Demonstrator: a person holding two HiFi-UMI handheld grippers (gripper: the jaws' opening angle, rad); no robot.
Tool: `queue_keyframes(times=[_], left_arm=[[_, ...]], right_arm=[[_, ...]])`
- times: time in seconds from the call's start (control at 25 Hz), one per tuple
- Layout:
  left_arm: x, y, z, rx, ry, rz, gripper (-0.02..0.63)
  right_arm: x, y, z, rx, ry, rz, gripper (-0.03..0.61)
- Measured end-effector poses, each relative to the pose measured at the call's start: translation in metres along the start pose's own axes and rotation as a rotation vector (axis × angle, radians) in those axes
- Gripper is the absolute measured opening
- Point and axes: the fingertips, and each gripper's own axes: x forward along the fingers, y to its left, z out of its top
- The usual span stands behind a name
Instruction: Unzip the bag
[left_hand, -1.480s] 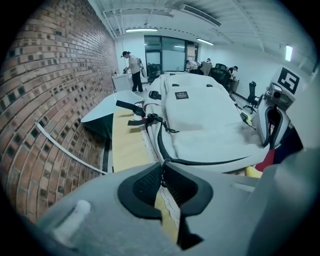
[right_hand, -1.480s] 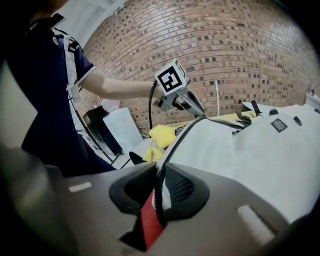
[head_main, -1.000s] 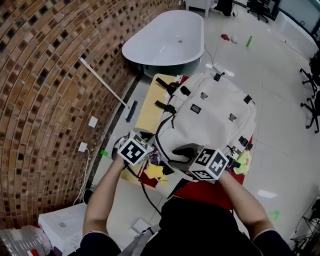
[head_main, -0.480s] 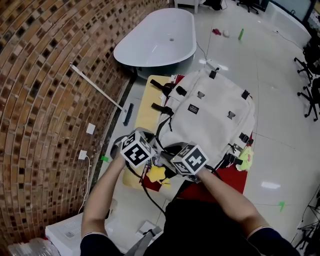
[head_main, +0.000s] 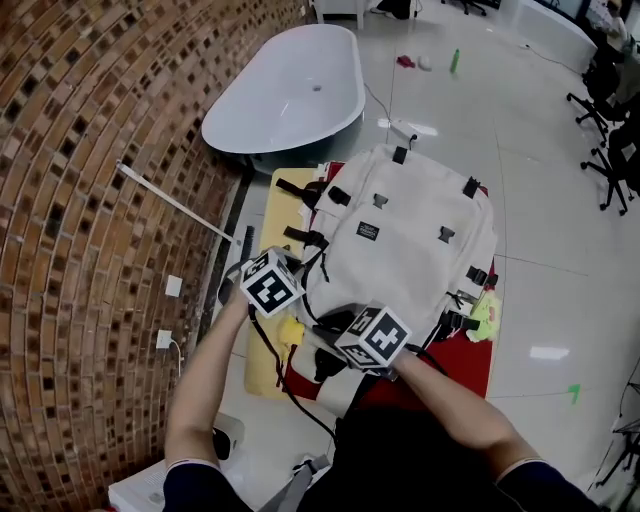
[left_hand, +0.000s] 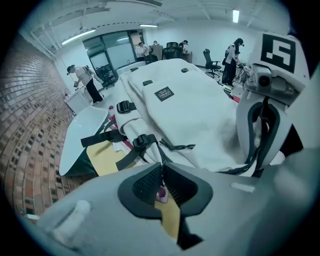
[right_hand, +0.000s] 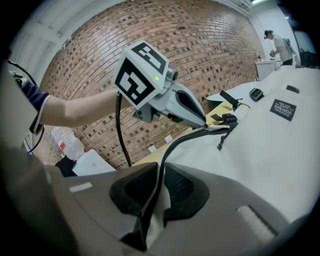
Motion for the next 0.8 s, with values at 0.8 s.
queue_keyframes(times=[0.8], left_arm=[[-0.003,0.013,0.008,-0.196,-0.064,0.216,0.101]], right_arm=[[-0.072,-0.027,0.011,0.010,-0.111,-0.015,0.108]])
